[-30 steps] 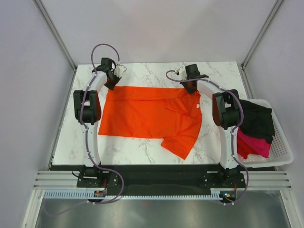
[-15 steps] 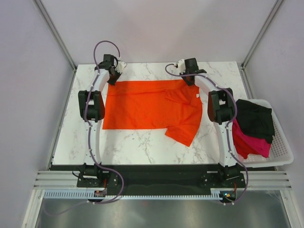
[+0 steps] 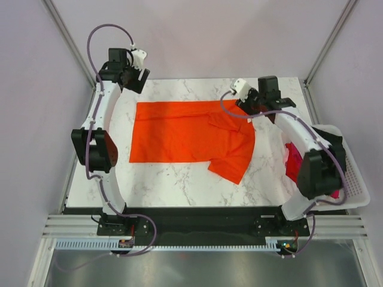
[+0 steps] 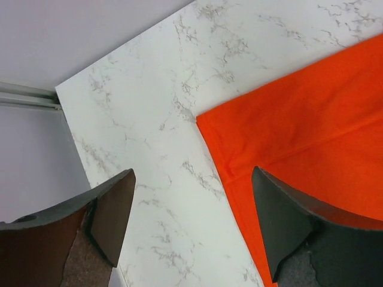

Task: Fold and stack the t-shirts
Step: Fold the tshirt

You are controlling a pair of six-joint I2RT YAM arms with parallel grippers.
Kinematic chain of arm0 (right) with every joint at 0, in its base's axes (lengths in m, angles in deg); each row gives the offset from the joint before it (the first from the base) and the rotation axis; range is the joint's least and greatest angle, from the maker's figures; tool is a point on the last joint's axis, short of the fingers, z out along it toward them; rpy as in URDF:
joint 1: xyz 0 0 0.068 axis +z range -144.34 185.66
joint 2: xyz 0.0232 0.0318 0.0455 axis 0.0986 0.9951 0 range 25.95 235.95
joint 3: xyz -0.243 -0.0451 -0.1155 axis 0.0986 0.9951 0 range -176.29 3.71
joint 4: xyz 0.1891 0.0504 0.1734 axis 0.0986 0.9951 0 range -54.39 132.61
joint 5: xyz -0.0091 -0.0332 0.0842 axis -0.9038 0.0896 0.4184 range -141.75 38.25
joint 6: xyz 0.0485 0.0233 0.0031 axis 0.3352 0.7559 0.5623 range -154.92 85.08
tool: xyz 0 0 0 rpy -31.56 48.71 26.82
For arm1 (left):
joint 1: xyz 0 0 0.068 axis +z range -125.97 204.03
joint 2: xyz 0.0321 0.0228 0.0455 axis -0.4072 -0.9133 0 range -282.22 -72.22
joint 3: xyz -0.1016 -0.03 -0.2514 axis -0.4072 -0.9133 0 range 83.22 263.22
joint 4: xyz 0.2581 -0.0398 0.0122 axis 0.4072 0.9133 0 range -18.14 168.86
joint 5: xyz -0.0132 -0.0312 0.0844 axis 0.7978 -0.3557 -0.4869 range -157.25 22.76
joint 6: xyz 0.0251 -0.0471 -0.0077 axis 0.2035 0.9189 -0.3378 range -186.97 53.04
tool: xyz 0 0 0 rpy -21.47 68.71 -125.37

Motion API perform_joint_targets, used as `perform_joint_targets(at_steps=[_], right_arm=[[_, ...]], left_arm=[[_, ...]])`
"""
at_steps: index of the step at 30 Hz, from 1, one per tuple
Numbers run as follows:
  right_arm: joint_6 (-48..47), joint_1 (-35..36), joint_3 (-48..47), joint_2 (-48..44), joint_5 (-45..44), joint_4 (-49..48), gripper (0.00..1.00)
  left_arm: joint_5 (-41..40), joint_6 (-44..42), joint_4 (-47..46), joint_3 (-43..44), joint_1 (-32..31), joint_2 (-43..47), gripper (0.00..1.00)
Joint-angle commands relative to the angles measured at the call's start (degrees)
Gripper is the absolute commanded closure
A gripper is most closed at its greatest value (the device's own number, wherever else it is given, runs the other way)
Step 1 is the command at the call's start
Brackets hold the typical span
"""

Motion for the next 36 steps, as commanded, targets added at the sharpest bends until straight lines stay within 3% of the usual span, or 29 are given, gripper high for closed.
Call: perform_joint_targets(at_steps=[1, 5, 11, 23, 36], right_arm=[[-21.2, 2.5, 14.2, -9.5, 11.4, 10.0, 0.49], [-31.9, 4.9, 29.3, -18.6, 13.3, 14.9, 0.49], [-40.9, 10.7, 38.0, -25.4, 15.2, 16.2, 0.51], [-47.1, 16.5, 41.7, -27.5, 20.7, 21.8, 0.52], [-50.5, 17.7, 41.6, -20.4, 18.7, 22.0, 0.55]], left_arm=[[1.7, 2.2, -0.9, -8.3, -0.2, 5.0, 0.14], [4.4, 6.1, -1.7, -18.1, -0.1, 7.2, 0.14], [7.3, 10.3, -2.2, -24.5, -0.1, 8.0, 0.23], [5.3, 8.5, -2.2, -29.6, 0.0, 9.8, 0.3], [4.4, 7.8, -2.8, -33.9, 0.4, 11.7, 0.33]])
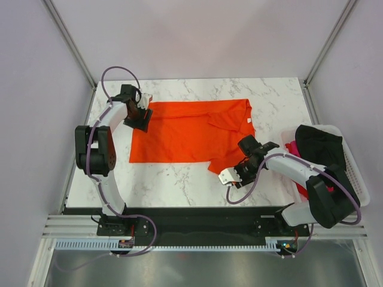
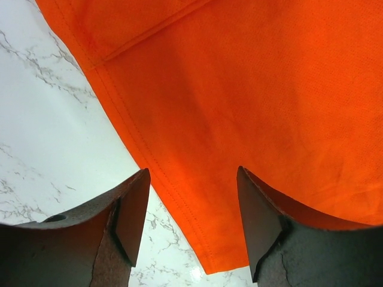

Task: Fold and stack the t-shirts
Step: Fold the tshirt

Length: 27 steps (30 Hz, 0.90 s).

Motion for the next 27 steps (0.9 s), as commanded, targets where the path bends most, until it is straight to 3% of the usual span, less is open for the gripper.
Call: perform_joint_targets(at_steps=[1, 6, 9, 12, 13, 16, 27], right_arm=[[-3.0, 0.5, 0.4, 1.4, 2.0, -0.1, 0.55], [-3.5, 1.2, 0.3, 2.8, 2.1, -0.5, 0.57], [-4.1, 1.7, 0.9, 3.3, 1.5, -0.4, 0.63], [-2.8, 2.1, 0.9, 3.8, 1.0, -0.8, 0.8], [-2.1, 2.4, 0.8, 3.9, 0.5, -1.0, 0.89], [0.9, 2.5, 0.7, 3.2, -0.2, -2.0, 1.0], [7.6, 2.6, 0.5, 1.5, -2.9, -4.2, 1.0]], left_arm=[[0.0, -0.1, -1.6, -1.8, 0.3, 4.5, 0.33], [-1.2, -0.8, -2.3, -5.3, 0.3, 6.8, 0.34], [-2.2, -1.5, -2.4, -7.3, 0.7, 8.5, 0.34], [-2.2, -1.6, -2.2, -9.9, 2.1, 11.1, 0.34], [-1.5, -1.6, -1.9, -10.7, 2.9, 11.8, 0.33], [1.1, -1.0, -0.6, -13.6, 5.1, 14.0, 0.31], [5.4, -1.3, 4.0, -21.2, 6.9, 14.5, 0.39]])
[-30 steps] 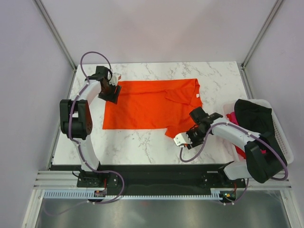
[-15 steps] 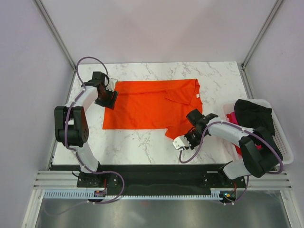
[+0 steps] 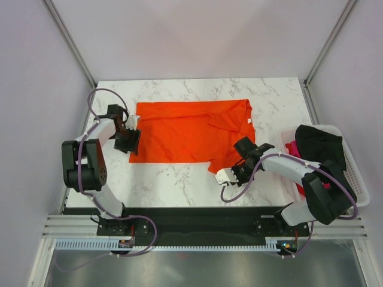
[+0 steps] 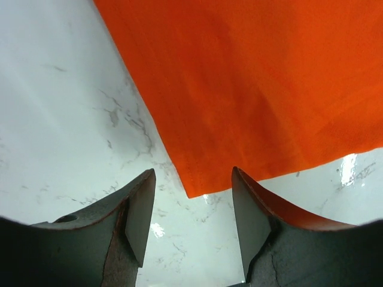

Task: Fold and stack the t-shirts
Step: Fold the tshirt

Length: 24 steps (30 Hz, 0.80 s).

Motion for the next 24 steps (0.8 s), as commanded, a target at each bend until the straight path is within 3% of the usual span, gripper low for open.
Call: perform_joint_targets(at_steps=[1, 11, 14, 16, 18, 24], right_arm=[[2.1, 0.3, -0.2, -0.9, -0.2, -1.2, 1.0], [3.7, 1.0, -1.0, 0.7, -0.3, -2.9, 1.0], [4.0, 1.0, -1.2, 1.0, -0.8, -3.0, 1.0], [5.0, 1.1, -1.6, 0.8, -1.3, -3.2, 1.0], [6.3, 1.0, -2.0, 0.2, -2.7, -3.7, 1.0], [19.4, -2.0, -5.7, -5.2, -7.7, -8.2, 1.0]], left_arm=[[2.1, -1.2, 1.1, -1.9, -0.1, 2.2, 0.4], [1.9, -1.4, -0.3, -7.1, -0.1, 2.9, 0.44], [2.4, -1.1, -0.4, -5.6, -0.1, 0.8, 0.62], [2.8, -1.0, -0.3, -4.6, -0.1, 0.3, 0.83], [2.8, -0.8, -0.1, -4.3, -0.2, 1.2, 0.98], [2.3, -2.9, 2.3, -1.8, -0.1, 5.2, 0.98]])
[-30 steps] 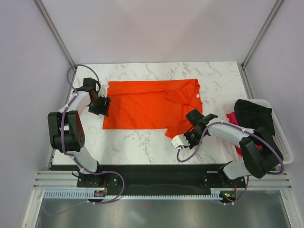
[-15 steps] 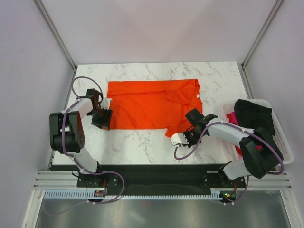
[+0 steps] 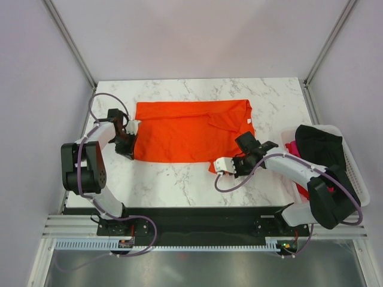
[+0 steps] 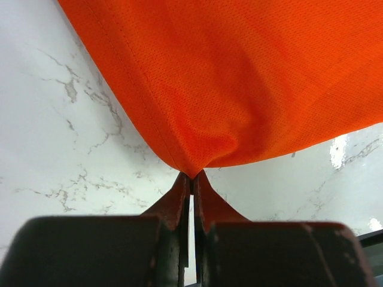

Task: Fold and stack the t-shirts
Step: Fold the tshirt

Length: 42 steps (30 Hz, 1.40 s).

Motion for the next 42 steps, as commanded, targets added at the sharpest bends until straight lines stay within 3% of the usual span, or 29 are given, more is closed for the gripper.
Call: perform_joint_targets(at_steps=[1, 5, 13, 25, 34, 37, 39, 41, 42], right_arm=[[10.0, -2.6, -5.8, -4.2, -3.5, -4.4, 1.0], [18.0, -6.7, -11.5, -3.7, -6.0, -5.8, 1.0], [24.3, -10.8, -25.1, 4.4, -10.0, -10.4, 1.0], [27.2, -14.1, -40.3, 18.9, -14.8, -16.7, 1.0], [27.6, -14.6, -47.9, 28.2, -15.9, -18.6, 1.0], [28.2, -14.6, -50.3, 31.4, -16.6, -19.0, 1.0], [28.7, -14.6, -51.6, 33.3, -17.2, -19.4, 1.0], [30.2, -14.7, -52.9, 34.1, -18.0, -20.2, 1.0], [30.9, -14.6, -53.2, 34.5, -19.8, -20.7, 0.96]], left_arm=[[0.9, -2.4, 1.6, 4.4, 0.0, 4.2, 0.98], [1.1, -3.1, 1.9, 7.9, 0.0, 3.6, 0.98], [3.0, -2.6, 2.9, 19.7, -0.1, -3.7, 0.98], [2.6, -2.3, 12.2, 48.2, -0.5, -22.9, 0.98], [2.0, -2.0, 14.7, 57.9, -0.6, -30.5, 0.97], [1.7, -0.7, 14.7, 60.5, -0.6, -32.4, 0.94], [1.4, 0.4, 14.7, 62.8, -0.7, -33.7, 0.85], [1.1, 1.9, 14.6, 63.5, -0.6, -33.8, 0.83], [0.8, 2.5, 14.5, 63.7, -0.7, -33.7, 0.72]])
